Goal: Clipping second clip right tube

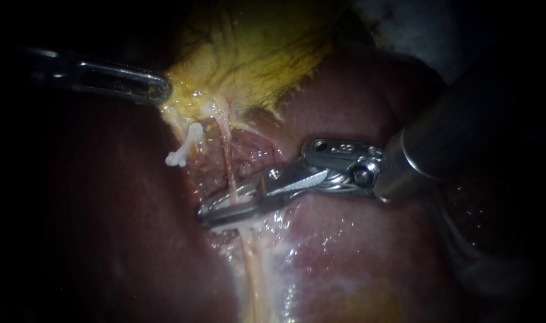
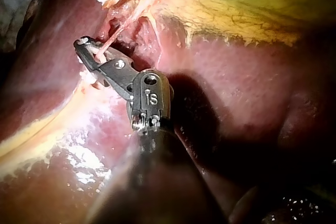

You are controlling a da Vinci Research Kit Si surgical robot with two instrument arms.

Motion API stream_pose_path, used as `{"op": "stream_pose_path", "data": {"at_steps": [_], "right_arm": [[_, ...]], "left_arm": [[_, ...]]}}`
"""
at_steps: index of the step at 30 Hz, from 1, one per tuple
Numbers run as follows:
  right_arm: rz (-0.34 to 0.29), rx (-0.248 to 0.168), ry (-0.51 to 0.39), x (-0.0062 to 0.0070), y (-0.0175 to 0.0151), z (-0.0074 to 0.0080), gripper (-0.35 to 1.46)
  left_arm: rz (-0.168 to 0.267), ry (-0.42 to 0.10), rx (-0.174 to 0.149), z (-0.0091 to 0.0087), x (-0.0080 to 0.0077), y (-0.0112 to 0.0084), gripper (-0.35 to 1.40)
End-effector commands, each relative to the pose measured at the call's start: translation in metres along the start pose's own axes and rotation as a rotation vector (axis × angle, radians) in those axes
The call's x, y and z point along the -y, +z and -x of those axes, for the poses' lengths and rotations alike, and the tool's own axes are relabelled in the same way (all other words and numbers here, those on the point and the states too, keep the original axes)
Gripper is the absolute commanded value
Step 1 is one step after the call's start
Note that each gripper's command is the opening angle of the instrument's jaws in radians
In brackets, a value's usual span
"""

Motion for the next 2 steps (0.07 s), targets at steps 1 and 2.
{"op": "stream_pose_path", "data": {"at_steps": [1, 2], "right_arm": [[0.001, -0.001, 0.000, 0.0000, 0.0000, 0.0000, -0.35], [0.001, -0.001, 0.000, 0.0000, 0.0000, 0.0000, -0.35]], "left_arm": [[0.000, 0.000, 0.000, 0.0000, 0.0000, 0.0000, -0.35], [0.000, 0.000, 0.000, 0.0000, 0.0000, 0.0000, -0.35]]}}
